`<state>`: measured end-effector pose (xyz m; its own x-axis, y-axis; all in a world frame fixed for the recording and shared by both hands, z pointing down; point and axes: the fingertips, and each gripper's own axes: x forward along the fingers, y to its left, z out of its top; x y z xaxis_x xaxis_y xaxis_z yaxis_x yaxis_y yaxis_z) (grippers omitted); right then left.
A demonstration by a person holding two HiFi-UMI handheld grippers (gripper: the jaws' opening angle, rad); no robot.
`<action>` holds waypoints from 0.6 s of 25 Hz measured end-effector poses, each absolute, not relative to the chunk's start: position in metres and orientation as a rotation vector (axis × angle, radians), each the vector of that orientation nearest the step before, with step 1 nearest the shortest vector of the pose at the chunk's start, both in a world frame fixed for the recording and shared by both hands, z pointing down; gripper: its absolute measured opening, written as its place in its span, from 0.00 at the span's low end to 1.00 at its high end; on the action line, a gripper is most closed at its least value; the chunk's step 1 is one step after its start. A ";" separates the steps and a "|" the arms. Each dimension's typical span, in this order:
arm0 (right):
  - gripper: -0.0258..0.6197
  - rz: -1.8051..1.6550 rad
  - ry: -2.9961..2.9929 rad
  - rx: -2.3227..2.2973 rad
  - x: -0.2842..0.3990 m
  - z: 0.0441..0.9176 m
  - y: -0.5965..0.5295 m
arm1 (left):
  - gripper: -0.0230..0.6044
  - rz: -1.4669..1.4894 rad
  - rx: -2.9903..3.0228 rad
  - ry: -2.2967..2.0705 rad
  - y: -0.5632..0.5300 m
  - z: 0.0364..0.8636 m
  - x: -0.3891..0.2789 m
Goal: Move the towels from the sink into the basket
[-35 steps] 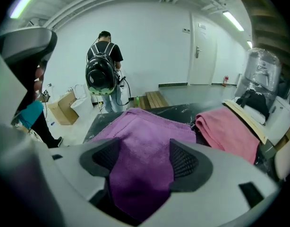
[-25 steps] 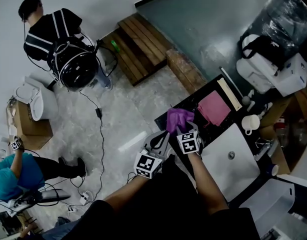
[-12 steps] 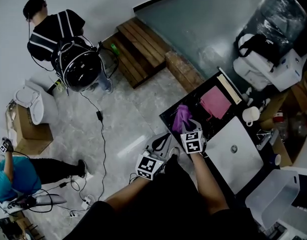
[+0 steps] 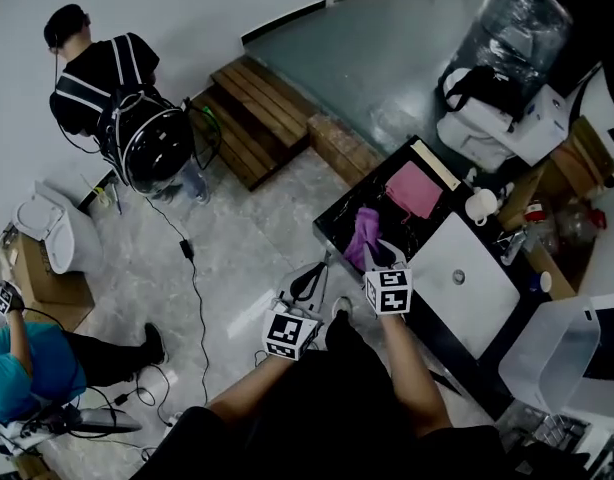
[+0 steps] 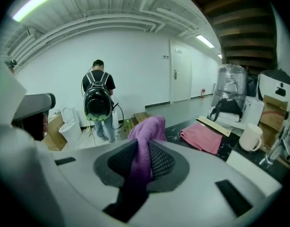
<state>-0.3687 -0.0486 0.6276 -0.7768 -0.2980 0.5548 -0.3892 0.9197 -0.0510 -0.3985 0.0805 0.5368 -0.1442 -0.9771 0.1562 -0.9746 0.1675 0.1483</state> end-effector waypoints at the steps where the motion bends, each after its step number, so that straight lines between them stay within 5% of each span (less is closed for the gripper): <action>1: 0.16 0.234 -2.530 0.515 -0.363 0.621 -0.044 | 0.06 -0.014 1.918 -2.225 0.085 0.531 -0.395; 15: 0.16 0.355 -2.597 0.741 -0.261 0.569 0.013 | 0.06 -0.139 2.055 -2.072 0.098 0.515 -0.334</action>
